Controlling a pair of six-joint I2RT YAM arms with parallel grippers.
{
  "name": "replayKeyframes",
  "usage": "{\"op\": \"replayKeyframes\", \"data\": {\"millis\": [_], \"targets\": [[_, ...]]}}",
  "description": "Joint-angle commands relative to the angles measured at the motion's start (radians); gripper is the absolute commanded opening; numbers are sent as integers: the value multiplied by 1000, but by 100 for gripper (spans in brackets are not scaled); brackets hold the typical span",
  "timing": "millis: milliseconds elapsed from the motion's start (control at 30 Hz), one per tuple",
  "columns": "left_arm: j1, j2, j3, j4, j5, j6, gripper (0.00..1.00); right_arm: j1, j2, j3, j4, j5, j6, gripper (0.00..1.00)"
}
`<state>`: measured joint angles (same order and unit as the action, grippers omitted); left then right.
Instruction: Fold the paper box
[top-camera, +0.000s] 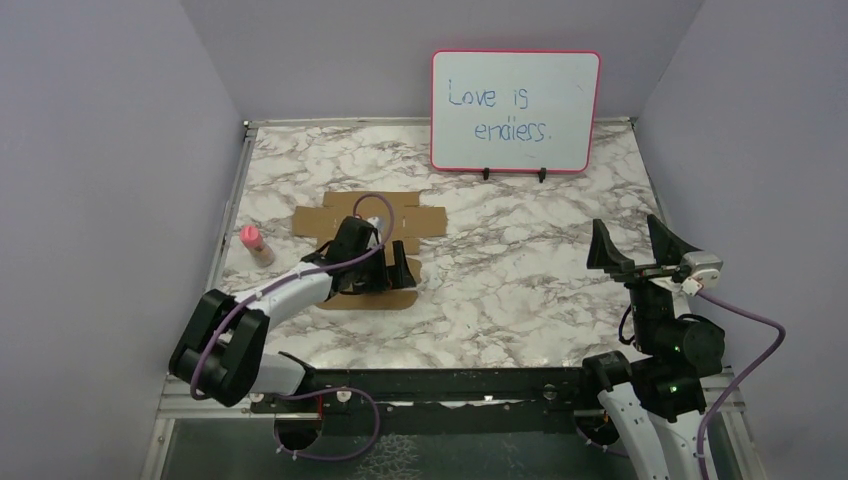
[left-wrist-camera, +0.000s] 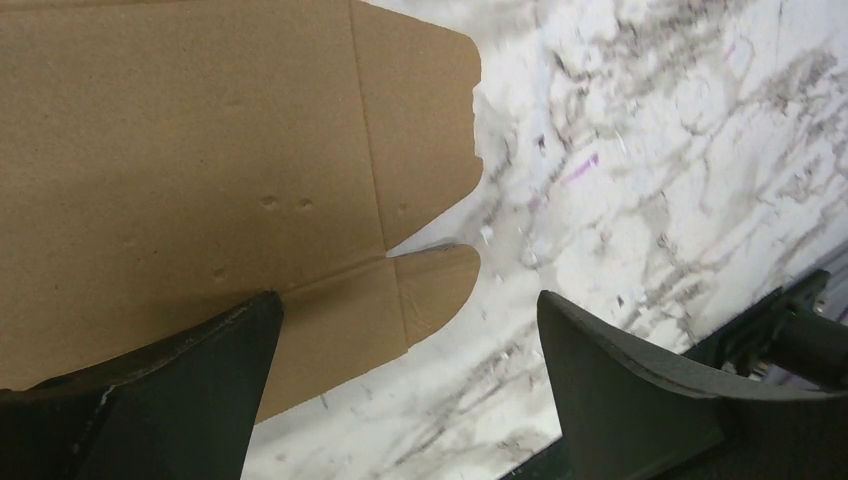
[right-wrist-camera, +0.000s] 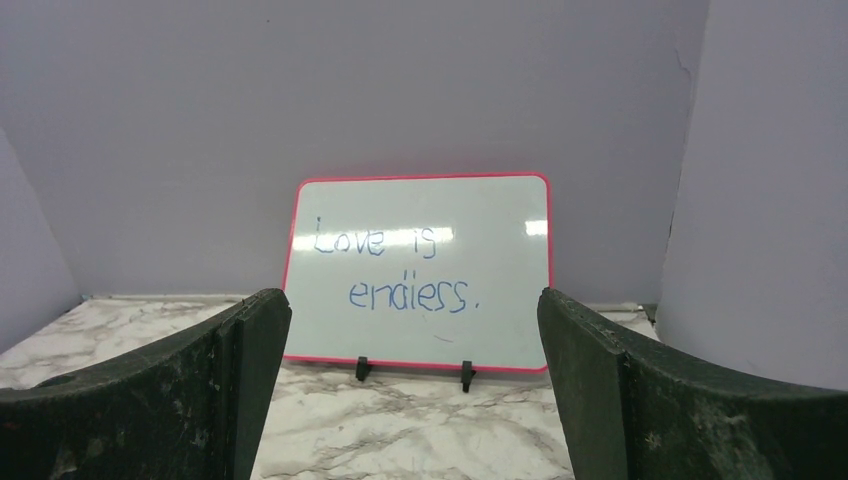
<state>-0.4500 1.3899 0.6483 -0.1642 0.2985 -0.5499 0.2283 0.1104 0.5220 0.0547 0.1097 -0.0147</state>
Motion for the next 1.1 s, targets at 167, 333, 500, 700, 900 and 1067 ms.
{"op": "replayKeyframes", "data": {"millis": [167, 333, 500, 700, 900, 1067], "targets": [[-39, -160, -21, -105, -14, -139, 99, 6, -12, 10, -4, -39, 12, 100], [94, -123, 117, -170, -53, -5, 99, 12, -5, 10, -6, -48, 12, 100], [287, -32, 196, -236, -128, 115, 99, 20, -2, 9, -7, -47, 12, 100], [385, 51, 250, -258, -241, 210, 99, 23, 3, 7, -6, -44, 12, 100], [407, 150, 266, -259, -273, 253, 99, 28, 4, 5, -5, -42, 12, 100], [405, 198, 245, -258, -245, 252, 99, 30, 5, 5, -3, -42, 12, 100]]}}
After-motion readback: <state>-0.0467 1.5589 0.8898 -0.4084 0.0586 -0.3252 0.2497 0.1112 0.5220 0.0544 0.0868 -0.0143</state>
